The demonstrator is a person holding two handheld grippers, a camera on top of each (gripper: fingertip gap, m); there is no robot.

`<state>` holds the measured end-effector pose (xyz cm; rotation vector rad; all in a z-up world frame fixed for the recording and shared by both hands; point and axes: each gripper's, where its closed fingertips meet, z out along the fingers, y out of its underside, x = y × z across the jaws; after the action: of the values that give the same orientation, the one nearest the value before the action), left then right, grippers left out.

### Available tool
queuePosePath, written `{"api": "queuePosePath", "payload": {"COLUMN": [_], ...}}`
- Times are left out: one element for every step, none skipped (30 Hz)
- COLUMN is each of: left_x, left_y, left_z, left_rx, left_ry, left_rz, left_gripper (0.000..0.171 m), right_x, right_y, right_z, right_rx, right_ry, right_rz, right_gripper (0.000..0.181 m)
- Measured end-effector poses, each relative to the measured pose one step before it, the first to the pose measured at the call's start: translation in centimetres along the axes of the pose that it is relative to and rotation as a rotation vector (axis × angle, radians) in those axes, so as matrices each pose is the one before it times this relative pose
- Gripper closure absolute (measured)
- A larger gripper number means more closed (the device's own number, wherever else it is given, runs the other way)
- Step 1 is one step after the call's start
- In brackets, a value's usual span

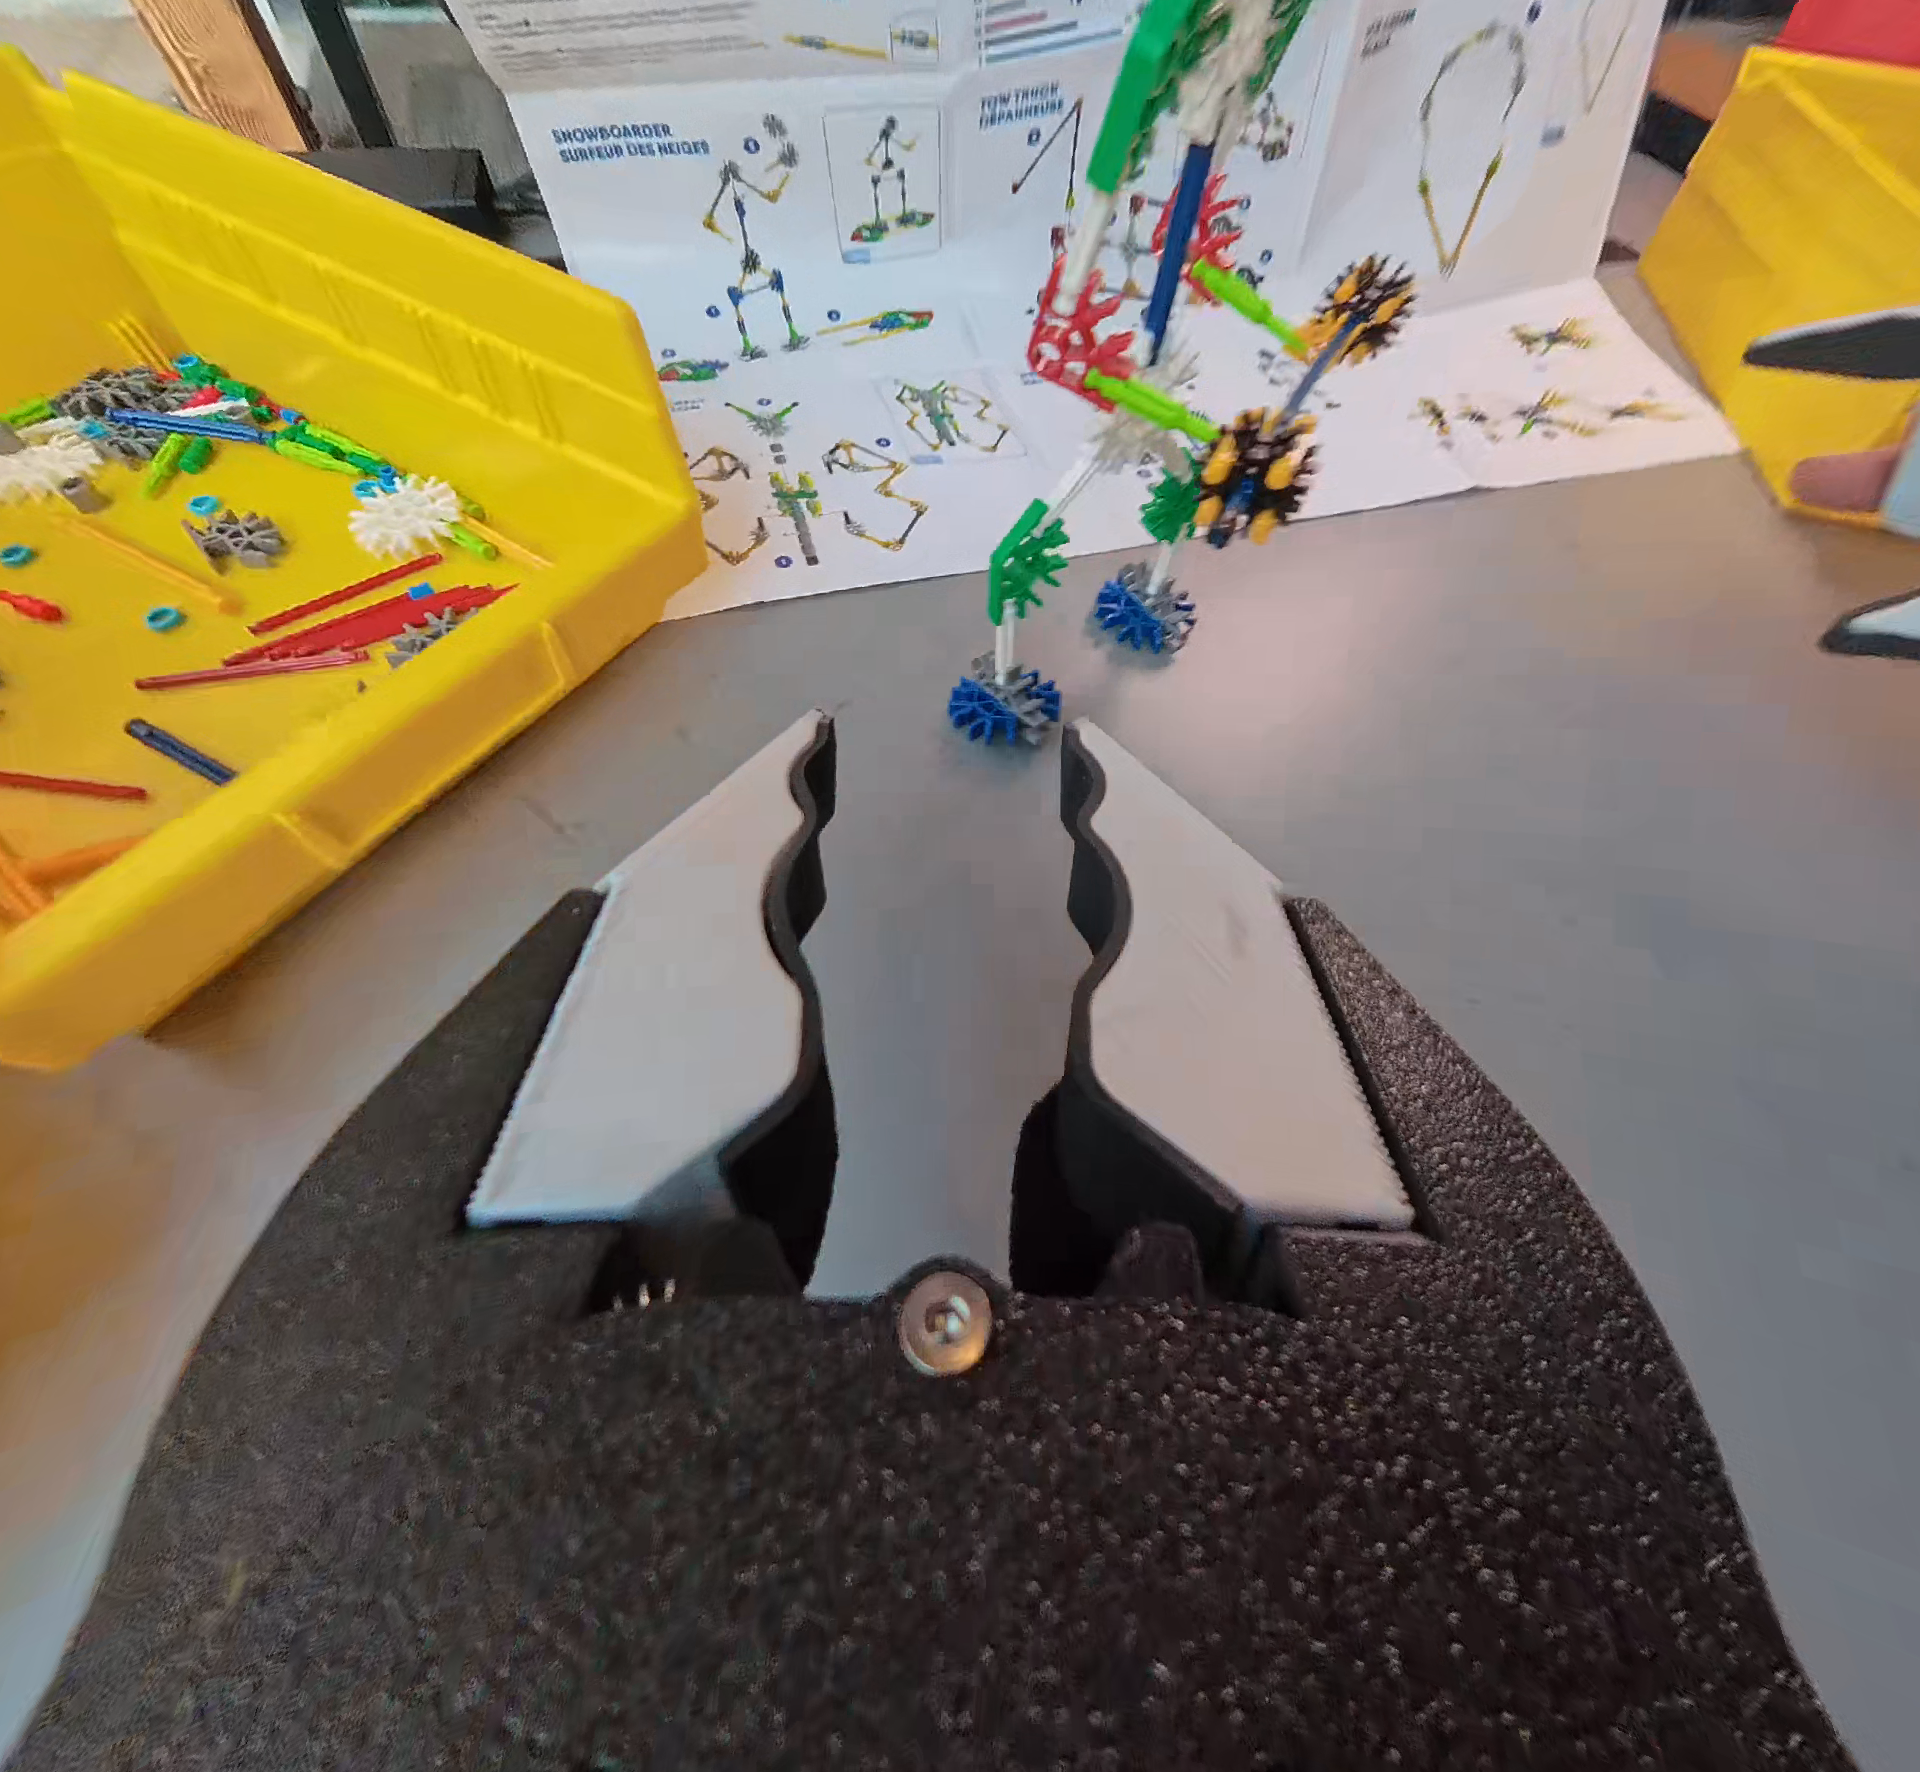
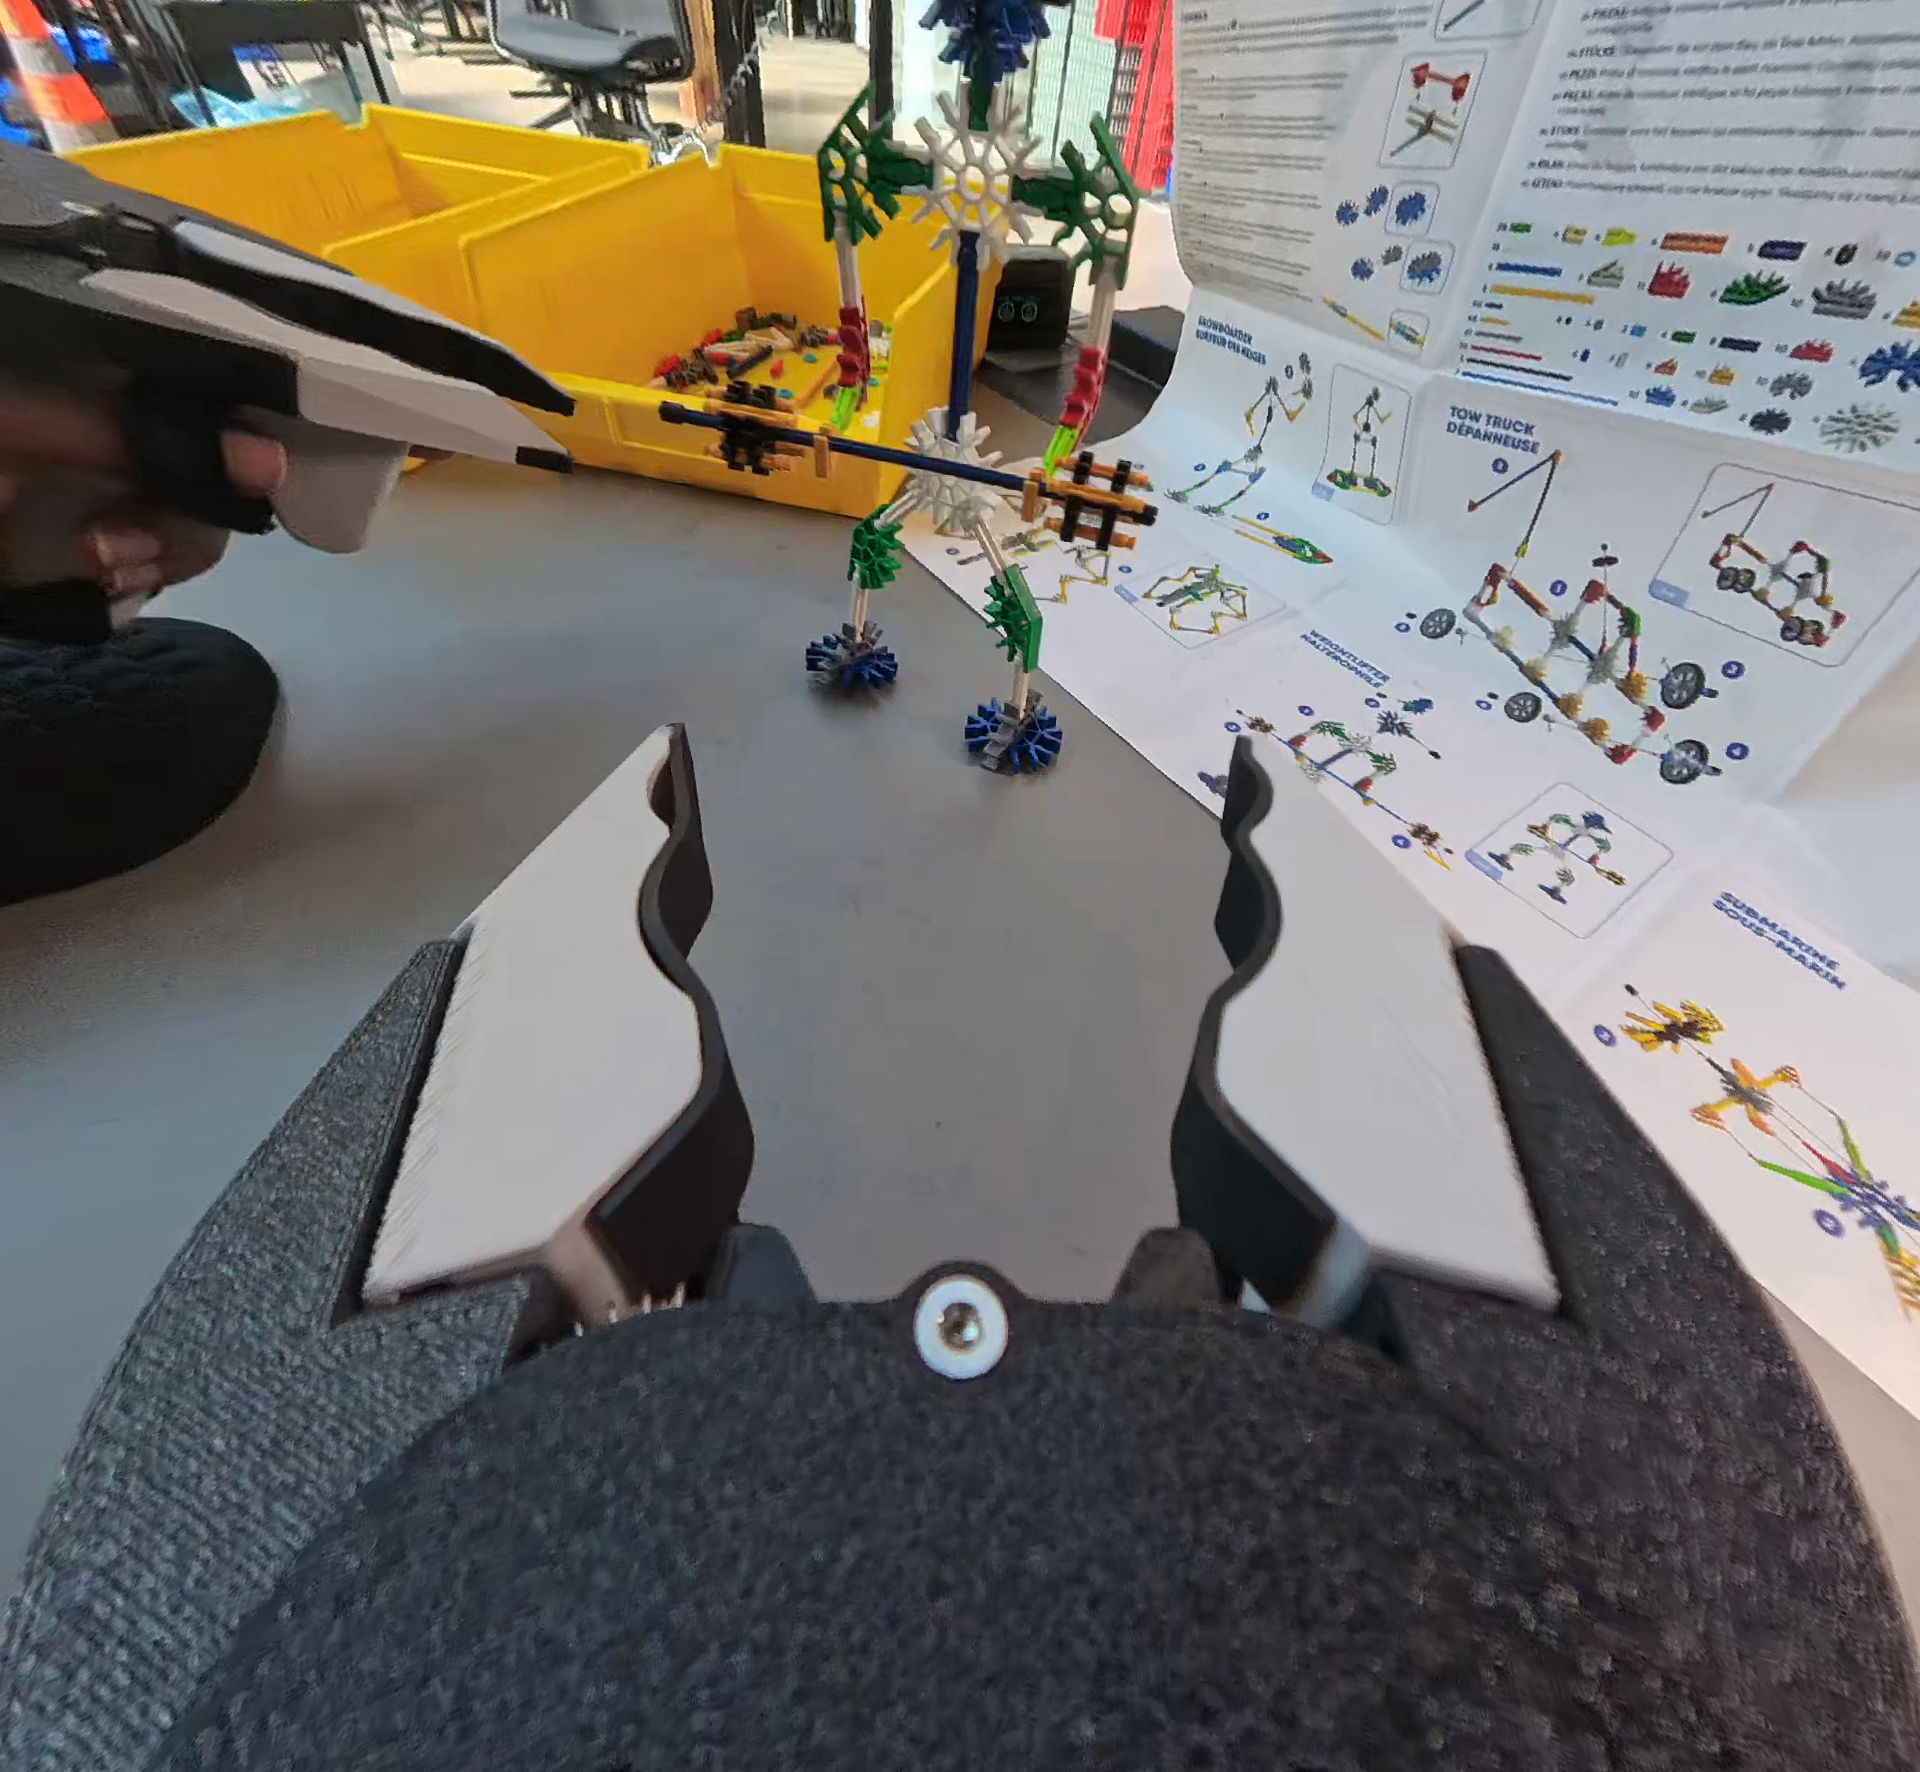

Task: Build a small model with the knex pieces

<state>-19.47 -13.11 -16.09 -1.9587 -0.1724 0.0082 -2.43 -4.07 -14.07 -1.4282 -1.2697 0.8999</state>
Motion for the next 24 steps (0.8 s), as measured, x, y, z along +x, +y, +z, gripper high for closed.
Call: {"api": "queuePosePath", "payload": {"left_x": [0.92,0.907,0.821,0.606,0.408,0.322,0.419,0.173,-0.004,0.26,0.416,0.313,0.203,0.088,0.092,0.049,-0.038,-0.089,-0.129,-0.132,-0.022,0.01,-0.025,0.064], "left_y": [-0.063,-0.041,-0.131,-0.161,-0.092,-0.053,0.018,0.109,-0.191,-0.279,-0.035,0.261,0.248,0.107,0.076,0.267,0.396,0.237,0.065,-0.027,-0.025,0.064,0.142,0.168], "left_z": [-0.885,-0.731,-0.582,-0.438,-0.283,-0.167,-0.059,-0.029,-0.114,-0.181,-0.156,-0.127,-0.231,-0.384,-0.445,-0.37,-0.297,-0.276,-0.238,-0.16,-0.083,0.007,0.06,0.088], "left_rx": [0.03803,0.03713,0.04228,0.04592,0.04085,0.0375,0.02989,0.00692,0.01178,0.01697,0.00259,-0.01521,-0.01606,-0.00632,-0.00057,-0.00959,-0.01379,-0.00155,0.00802,0.0085,0.00499,-0.00114,-0.00689,-0.00998], "left_ry": [-0.0128,-0.0125,-0.0134,-0.0213,-0.0255,-0.0226,-0.0079,-0.0215,-0.0338,-0.011,0.0067,0.0065,0.0015,-0.0033,0.0014,0.0044,0.0039,0.0033,-0.001,-0.0035,0.0011,0.0018,-0.0024,0.0023], "left_rz": [-0.0139,-0.0079,-0.003,0.008,0.0169,0.0091,0.0037,0.0324,0.0433,0.0269,0.0016,-0.0097,-0.0083,-0.0109,-0.011,-0.0109,-0.0131,-0.0147,-0.0116,-0.0081,-0.0058,-0.0022,-0.0001,0.0016], "left_gripper": [0.127,0.127,0.124,0.123,0.123,0.123,0.123,0.122,0.119,0.119,0.119,0.118,0.115,0.115,0.114,0.113,0.111,0.111,0.111,0.111,0.111,0.111,0.111,0.111], "right_x": [-0.596,-0.578,-0.477,-0.338,-0.344,-0.348,-0.346,-0.283,-0.182,-0.167,-0.173,-0.188,-0.19,-0.083,-0.067,-0.058,-0.045,-0.067,-0.067,-0.053,-0.031,-0.039,-0.081,-0.089], "right_y": [-0.205,-0.138,-0.077,-0.075,-0.114,-0.073,-0.033,-0.05,-0.135,-0.149,-0.159,-0.146,-0.074,-0.027,-0.035,-0.065,-0.04,-0.029,-0.101,-0.152,-0.181,-0.168,-0.135,-0.117], "right_z": [0.123,0.11,0.054,-0.02,-0.081,-0.11,-0.146,-0.183,-0.219,-0.202,-0.169,-0.133,-0.078,-0.052,-0.044,-0.046,-0.042,-0.027,-0.056,-0.072,-0.098,-0.098,-0.109,-0.107], "right_rx": [0.0206,0.0114,0.0055,0.0068,0.0118,0.0087,0.0036,0.0022,0.0047,0.0023,0.0019,0.0022,-0.0001,-0.0026,-0.0014,0.0027,0.0,-0.0016,0.0029,0.0046,0.0062,0.005,0.0036,0.0039], "right_ry": [0.0013,-0.002,-0.0017,0.0011,-0.0033,-0.0062,-0.0055,-0.0002,0.0044,0.0039,0.0008,-0.0031,-0.005,0.0013,0.0014,-0.0002,0.0005,-0.0025,-0.0026,-0.0014,0.0013,0.0012,-0.0024,-0.0038], "right_rz": [-0.0084,-0.0071,-0.0056,0.0012,0.0117,0.0169,0.0138,0.006,-0.0007,-0.0032,-0.0019,0.0004,-0.0009,-0.0049,-0.0083,-0.0079,-0.0043,-0.0005,0.001,-0.0007,-0.0033,-0.0038,0.0008,0.0045], "right_gripper": [0.079,0.076,0.074,0.073,0.073,0.073,0.073,0.073,0.073,0.073,0.073,0.073,0.073,0.073,0.073,0.073,0.073,0.073,0.073,0.073,0.073,0.073,0.073,0.073]}}
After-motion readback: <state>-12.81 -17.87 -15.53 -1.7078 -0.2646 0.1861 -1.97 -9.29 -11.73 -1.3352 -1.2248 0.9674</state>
